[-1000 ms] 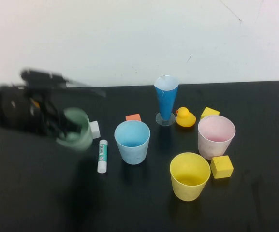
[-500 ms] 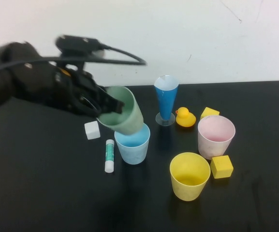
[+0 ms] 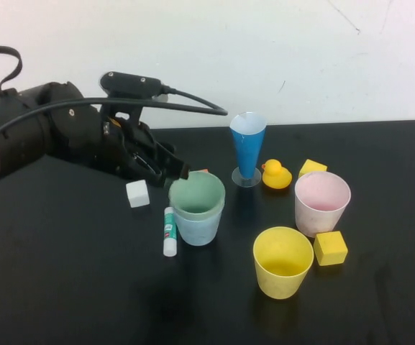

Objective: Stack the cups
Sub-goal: Place the green cup on the blue cup, then pick up the yellow cup

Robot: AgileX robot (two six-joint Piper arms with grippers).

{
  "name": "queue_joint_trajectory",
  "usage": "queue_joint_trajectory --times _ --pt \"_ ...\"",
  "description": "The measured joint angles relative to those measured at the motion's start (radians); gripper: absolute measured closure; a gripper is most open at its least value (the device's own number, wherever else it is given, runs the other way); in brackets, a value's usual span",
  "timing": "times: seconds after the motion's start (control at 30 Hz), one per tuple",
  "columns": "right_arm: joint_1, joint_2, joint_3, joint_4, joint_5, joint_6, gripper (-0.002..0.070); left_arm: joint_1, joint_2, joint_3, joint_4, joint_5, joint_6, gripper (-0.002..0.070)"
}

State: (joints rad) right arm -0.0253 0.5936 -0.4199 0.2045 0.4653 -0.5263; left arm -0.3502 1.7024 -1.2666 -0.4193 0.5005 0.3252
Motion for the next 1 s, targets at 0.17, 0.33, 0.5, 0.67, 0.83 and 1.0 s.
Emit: queue_joint_trajectory --times 0.17,0.33,0.5,0.67,0.83,1.0 --pt "0.002 0.011 -0.021 0.206 0.072 -0.260 0.0679 0.000 -0.057 0.001 0.008 -0.046 0.000 0.0473" --pt "0.026 0.109 -0.126 0.489 0.281 -0.585 0.0679 0.000 -0.217 0.001 0.088 -0.134 0.002 0.0643" --pt "0.045 0.301 -0.254 0.608 0.450 -0.734 0.0679 0.000 -0.418 0.001 0.150 -0.198 0.002 0.0670" --pt "0.220 0.462 -0.305 0.590 0.431 -0.773 0.0679 0.002 -0.629 0.079 0.188 -0.224 0.002 0.0673" --pt "0.384 0.581 -0.314 0.456 0.301 -0.682 0.0678 0.002 -0.834 0.263 0.303 -0.175 0.002 0.0673" --pt "0.450 0.712 -0.404 0.395 0.279 -0.633 0.0591 0.002 -1.032 0.453 0.338 -0.136 0.002 0.0673"
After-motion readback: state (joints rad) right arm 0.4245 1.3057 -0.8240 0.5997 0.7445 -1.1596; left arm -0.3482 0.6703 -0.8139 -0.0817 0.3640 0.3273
